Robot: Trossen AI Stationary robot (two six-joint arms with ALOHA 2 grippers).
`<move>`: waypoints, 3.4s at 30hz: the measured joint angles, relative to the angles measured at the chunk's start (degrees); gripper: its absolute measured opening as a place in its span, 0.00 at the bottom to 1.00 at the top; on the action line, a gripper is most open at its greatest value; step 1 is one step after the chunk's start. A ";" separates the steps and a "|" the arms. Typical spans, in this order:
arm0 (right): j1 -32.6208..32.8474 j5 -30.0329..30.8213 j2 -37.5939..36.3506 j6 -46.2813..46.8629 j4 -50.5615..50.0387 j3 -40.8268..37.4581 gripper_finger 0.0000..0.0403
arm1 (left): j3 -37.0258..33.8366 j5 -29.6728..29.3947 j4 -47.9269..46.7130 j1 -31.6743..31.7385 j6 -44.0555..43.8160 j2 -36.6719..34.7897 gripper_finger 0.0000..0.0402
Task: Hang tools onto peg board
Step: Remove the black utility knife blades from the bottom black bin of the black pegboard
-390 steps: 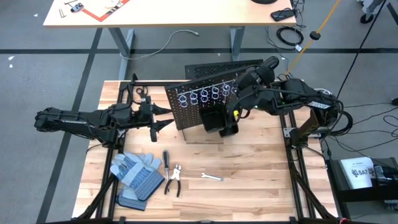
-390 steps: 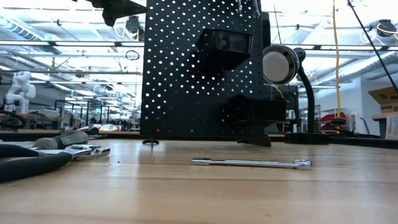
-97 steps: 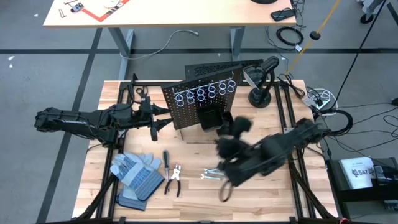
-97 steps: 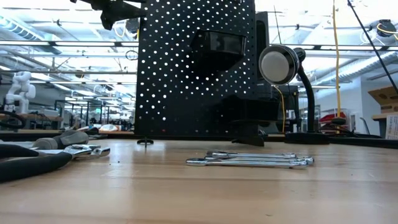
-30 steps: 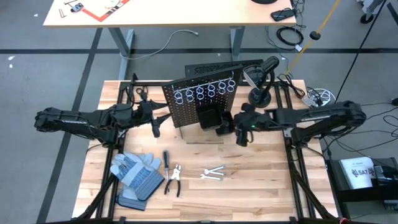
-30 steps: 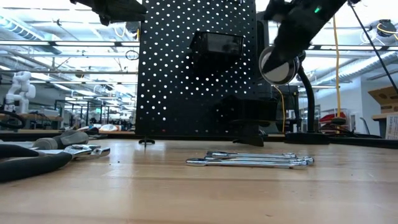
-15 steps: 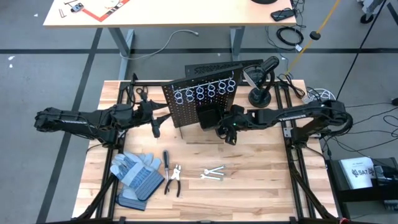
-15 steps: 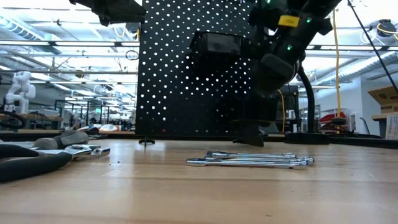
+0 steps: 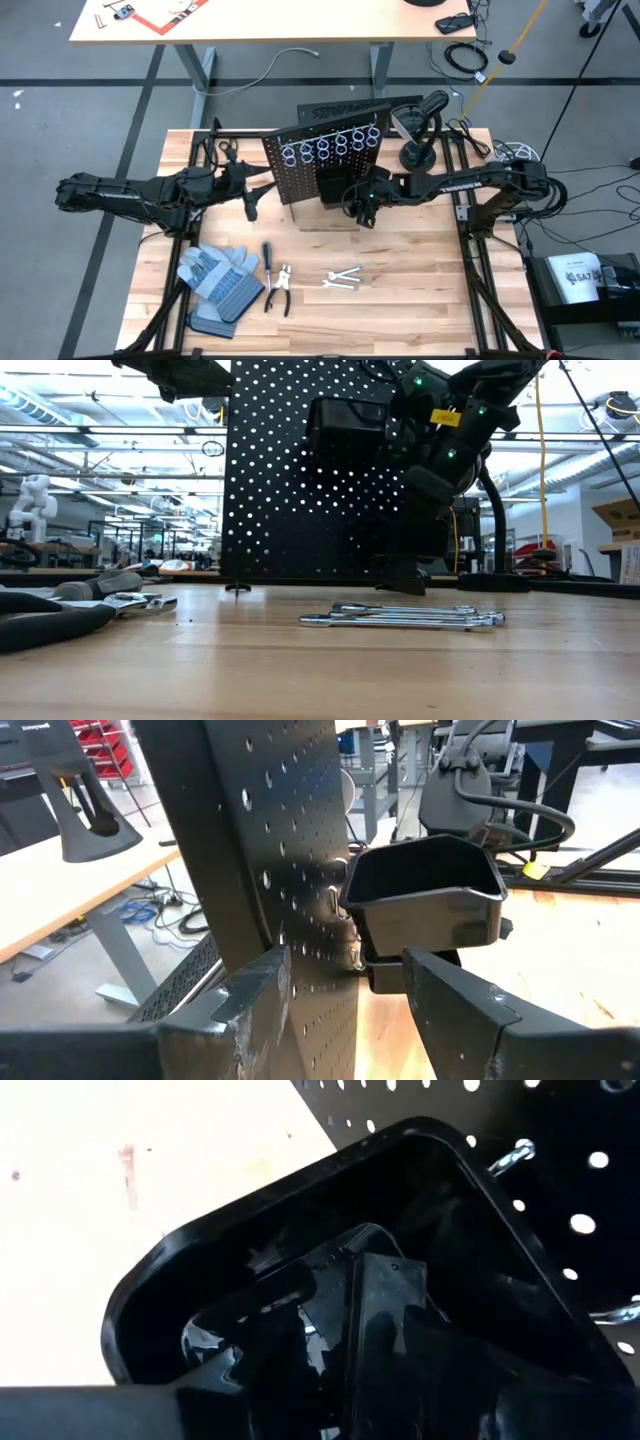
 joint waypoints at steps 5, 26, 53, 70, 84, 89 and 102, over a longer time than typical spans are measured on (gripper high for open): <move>0.16 0.00 -1.12 -1.09 0.46 -0.20 0.42 | 0.00 -0.02 0.02 0.00 0.00 0.00 0.51; 2.93 2.71 -8.10 -2.37 -4.87 -0.17 0.41 | 0.00 -0.02 -0.24 0.00 -0.17 0.00 0.51; 1.01 -2.65 -0.24 1.24 -2.96 -0.02 0.44 | 0.00 -0.02 -0.24 -0.02 -0.26 0.00 0.51; 2.61 -2.52 -2.45 2.02 -4.50 -0.26 0.10 | 0.00 -0.01 -0.28 0.00 -0.24 0.00 0.51; 1.25 -1.32 -2.89 3.32 -4.81 -0.13 0.62 | 0.00 0.00 -0.27 0.00 -0.22 0.00 0.51; 1.07 -2.64 -2.43 3.33 -4.70 -0.07 0.64 | 0.00 0.00 -0.25 0.00 -0.22 0.00 0.51; 0.26 -5.29 0.82 3.76 -4.66 0.05 0.53 | 0.00 0.00 -0.27 0.00 -0.21 0.01 0.51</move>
